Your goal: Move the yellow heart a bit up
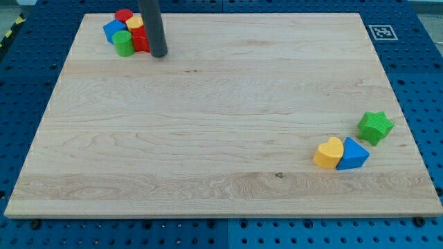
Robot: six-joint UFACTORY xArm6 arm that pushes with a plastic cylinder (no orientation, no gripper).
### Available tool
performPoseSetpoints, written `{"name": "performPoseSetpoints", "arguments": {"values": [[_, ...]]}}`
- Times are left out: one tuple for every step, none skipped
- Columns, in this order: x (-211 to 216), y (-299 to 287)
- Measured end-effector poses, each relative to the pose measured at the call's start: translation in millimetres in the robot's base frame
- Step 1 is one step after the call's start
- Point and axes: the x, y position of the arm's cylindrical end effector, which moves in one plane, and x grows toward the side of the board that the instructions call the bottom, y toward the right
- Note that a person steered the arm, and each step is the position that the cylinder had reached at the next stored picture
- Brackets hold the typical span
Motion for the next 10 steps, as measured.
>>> {"name": "performPoseSetpoints", "arguments": {"values": [[61.4, 40.7], [135.5, 56.9], [140.0, 57.0], [211.9, 87.5], [286.9, 146.2], [287.7, 213.0], [287.7, 283.2], [287.7, 284.8], [287.7, 284.8], [278.1, 284.9]]}}
